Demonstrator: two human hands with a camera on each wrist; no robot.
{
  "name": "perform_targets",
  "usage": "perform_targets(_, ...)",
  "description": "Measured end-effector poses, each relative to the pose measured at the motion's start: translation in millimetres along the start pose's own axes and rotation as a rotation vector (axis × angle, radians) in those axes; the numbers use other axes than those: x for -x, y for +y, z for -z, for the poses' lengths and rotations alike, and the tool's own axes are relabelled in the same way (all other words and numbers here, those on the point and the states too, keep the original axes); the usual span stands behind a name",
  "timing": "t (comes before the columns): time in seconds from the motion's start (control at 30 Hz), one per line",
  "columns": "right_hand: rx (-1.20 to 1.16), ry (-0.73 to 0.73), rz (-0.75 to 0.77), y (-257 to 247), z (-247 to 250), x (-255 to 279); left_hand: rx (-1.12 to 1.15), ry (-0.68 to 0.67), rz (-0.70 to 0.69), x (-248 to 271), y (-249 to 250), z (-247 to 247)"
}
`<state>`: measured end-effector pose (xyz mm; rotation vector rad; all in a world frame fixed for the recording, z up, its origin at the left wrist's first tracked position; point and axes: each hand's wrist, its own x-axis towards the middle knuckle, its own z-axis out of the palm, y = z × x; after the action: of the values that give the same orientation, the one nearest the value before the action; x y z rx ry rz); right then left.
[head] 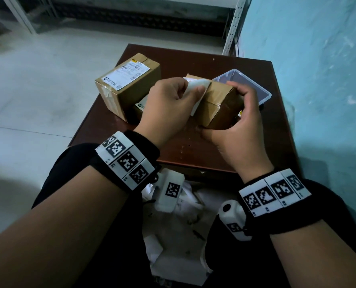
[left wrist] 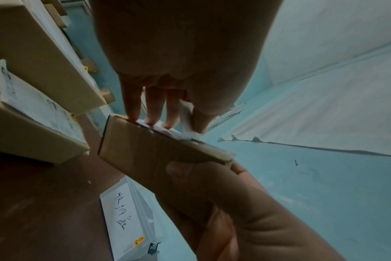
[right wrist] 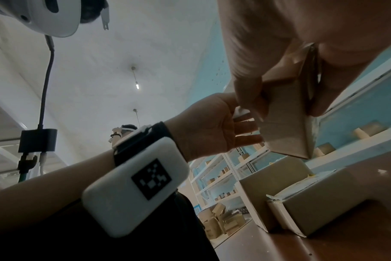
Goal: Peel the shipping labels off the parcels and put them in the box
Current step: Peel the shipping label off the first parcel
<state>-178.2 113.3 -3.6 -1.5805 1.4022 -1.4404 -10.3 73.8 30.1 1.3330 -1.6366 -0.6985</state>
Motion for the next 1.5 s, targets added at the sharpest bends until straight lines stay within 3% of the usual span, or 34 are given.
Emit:
perform_targets(0.33, -0.028, -0.005, 0.033, 0.7, 7.0, 4.8, -0.043, -0.057, -0.052, -4.1, -2.8, 9.9)
perform_targets(0.7, -0.05, 0.005, 0.031, 0.6, 4.9, 7.8, -0.004, -0.1, -0.022, -9.0, -7.5, 16.0)
perform_targets(1.0, -0.053, 0.014, -0.001, 1.6, 8.0, 8.1, 0.062, -0.22, 0.016, -12.3, -10.2, 22.5)
perform_targets(1.5, -0.053, 0.01, 0.02, 5.2, 11.2, 7.0, 0.113, -0.234, 0.044, -12.4, -8.9, 29.0)
